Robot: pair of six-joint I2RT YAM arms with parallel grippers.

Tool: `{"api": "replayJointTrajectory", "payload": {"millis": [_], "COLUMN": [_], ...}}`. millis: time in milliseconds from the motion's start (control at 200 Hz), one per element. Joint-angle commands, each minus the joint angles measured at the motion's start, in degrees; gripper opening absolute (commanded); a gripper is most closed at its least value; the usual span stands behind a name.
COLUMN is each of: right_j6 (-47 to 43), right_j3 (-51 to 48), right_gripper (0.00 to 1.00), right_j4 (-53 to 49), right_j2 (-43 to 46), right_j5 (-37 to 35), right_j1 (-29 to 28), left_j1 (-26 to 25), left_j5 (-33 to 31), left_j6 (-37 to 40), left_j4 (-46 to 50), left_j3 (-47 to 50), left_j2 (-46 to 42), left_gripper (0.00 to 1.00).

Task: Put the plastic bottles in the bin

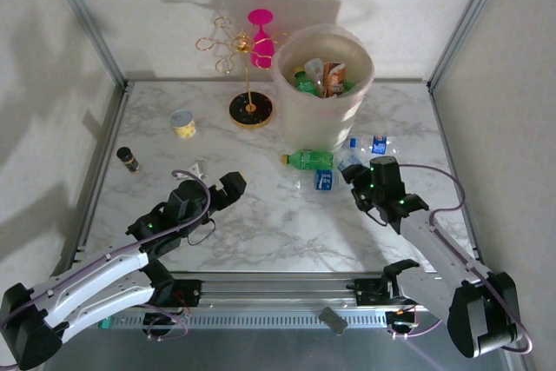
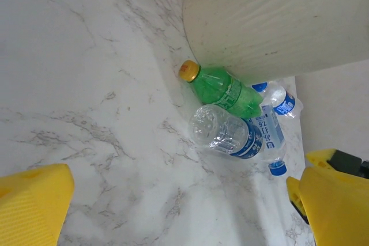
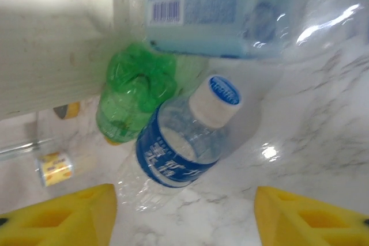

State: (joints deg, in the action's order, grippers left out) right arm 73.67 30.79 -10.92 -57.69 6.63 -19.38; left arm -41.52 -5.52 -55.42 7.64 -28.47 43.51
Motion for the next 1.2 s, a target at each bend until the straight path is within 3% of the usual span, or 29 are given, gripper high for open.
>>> {"api": "replayJointTrajectory", "payload": {"millis": [0,50,160,566,931,1197], "right_j6": [6.0,6.5,7.4,13.8,14.1,14.8], "right_j3": [-0.8,-0.4,0.3,-1.6,-1.8,-3.2], "right_gripper": [0.74,0.85,0.88,0.83,0.76,0.59], "right_j4": [11.1,12.0,15.0,28.3,31.6,34.0], "right_j2": [-3.2,-5.3,-10.4,-22.6,-29.7,-30.1], "right_j5": [4.5,4.3,5.5,6.6,4.9,4.9], "right_j1": [-1.5,-2.2,-2.7,-5.6,-5.9,-5.8], "left_j1": [0.5,0.5,0.5,0.5,0.5,0.5], "left_j5": [-0.1,-0.4,-0.5,-1.3,-1.8,-2.1], "left_j6": [-0.7,-0.5,0.0,2.0,2.3,2.6], "left_j4": [-1.7,-1.7,-1.8,0.4,0.9,2.1], "left_j3": [1.1,1.3,1.0,-1.2,-0.7,-1.3], "left_j2": [-1.8,-2.2,-2.6,-2.5,-3.1,-4.0], "left_gripper": [1.00,1.00,1.00,1.00,1.00,1.00]}}
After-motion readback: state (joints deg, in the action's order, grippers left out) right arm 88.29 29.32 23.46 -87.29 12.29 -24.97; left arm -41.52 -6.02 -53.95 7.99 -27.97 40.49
